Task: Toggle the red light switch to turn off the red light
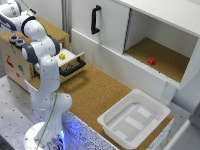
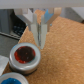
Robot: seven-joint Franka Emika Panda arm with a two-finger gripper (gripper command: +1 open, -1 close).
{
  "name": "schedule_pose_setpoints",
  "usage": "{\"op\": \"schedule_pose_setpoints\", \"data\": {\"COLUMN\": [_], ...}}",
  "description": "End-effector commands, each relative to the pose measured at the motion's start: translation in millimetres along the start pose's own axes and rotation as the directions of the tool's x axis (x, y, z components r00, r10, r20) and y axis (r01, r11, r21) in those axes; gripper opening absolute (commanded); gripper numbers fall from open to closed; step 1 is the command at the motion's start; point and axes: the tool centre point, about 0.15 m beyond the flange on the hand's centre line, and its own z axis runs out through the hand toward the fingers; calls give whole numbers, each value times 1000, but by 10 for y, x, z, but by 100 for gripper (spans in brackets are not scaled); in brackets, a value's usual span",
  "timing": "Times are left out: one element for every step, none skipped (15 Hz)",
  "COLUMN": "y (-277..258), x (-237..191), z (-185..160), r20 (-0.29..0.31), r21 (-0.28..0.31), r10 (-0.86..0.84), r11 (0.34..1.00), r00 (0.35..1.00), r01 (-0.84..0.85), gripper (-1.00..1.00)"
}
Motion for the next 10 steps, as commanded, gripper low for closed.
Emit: {"op": "schedule_pose_setpoints", "data": {"y": [333,324,305,253,212,153,105,44,-25,-86], "x": [-269,-355,-388,-434,-457,-496,-543,-603,-677,-773], "z": [-362,-294,-262,-200,-172,-137,-129,-113,-116,-141], "r20": [122,137,128,135,137,150,163,174,193,192], "r21": [21,26,36,46,47,47,35,35,22,17], "r10": [137,166,180,197,212,229,257,286,320,364], "r11": [990,985,982,978,974,970,963,955,944,927], "r00": [983,977,975,971,968,962,953,942,928,912], "r01": [-140,-171,-186,-205,-220,-238,-266,-296,-330,-374], "gripper": [100,100,100,100,100,100,100,100,100,100]}}
